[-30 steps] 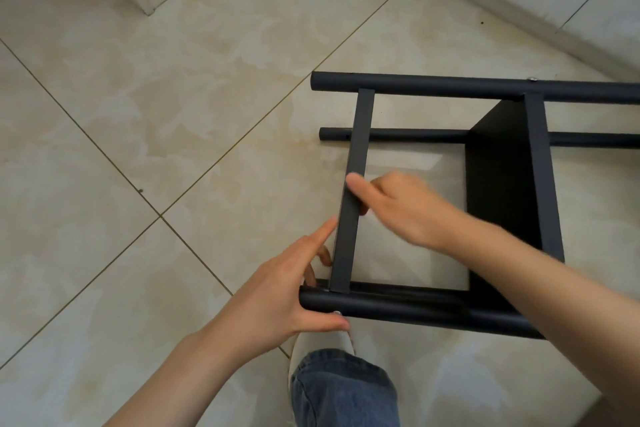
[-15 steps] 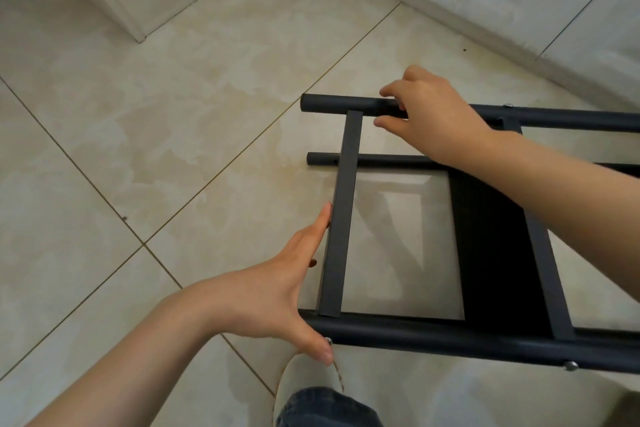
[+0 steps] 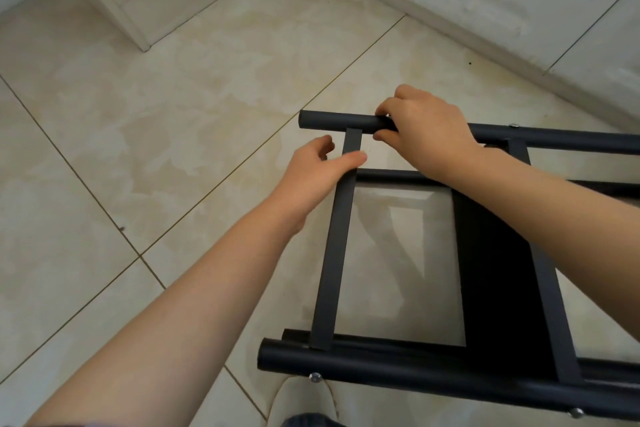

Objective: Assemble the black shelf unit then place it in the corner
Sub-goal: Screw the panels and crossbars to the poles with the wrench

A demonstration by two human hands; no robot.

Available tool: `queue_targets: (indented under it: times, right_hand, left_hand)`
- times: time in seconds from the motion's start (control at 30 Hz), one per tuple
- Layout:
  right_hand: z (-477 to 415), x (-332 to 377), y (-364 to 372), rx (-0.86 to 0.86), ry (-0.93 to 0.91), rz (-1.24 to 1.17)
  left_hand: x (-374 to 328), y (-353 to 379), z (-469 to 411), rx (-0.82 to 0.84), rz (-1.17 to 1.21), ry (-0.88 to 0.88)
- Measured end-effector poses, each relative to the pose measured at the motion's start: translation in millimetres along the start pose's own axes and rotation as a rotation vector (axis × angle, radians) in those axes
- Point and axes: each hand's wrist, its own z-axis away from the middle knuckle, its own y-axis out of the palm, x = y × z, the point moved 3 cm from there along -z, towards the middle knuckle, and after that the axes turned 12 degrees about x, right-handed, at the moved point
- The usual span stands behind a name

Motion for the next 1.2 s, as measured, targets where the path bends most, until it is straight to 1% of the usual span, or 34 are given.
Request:
queue_targets:
  times: [0.03,0.07,0.13,0.37,0.9,1.07,1.2]
  right_hand:
    - [1,1,1,-0.009,-0.008,0.015]
    - [2,2,2,-0.018,-0.02,0.029]
    - [5,3,3,-0.034,-0.039,0.039]
    - [6,2,8,-0.066,-0.048,0.038]
    - [8,2,9,-0.083,-0.037,-0.013]
    - [7,1,10,-0.081,-0.033,-0.017]
    - [7,1,9,-0.082,-0.022,-0.042]
  left_hand:
    - [-1,5,-11,-0.013,0.101,-0.032]
    - [-2,9,-18,-0.035,0.149,-0.06]
    - [-2,12,-26,-0.059,0.173,-0.064]
    - [-1,12,-27,-0.059,0.254,-0.018]
    - [-4,6,-21,-0.081,0.251,-0.041]
    - [1,0,-23,-0.116,0.303,-0.041]
    - [3,2,-26,-0.078,0.313,-0.013]
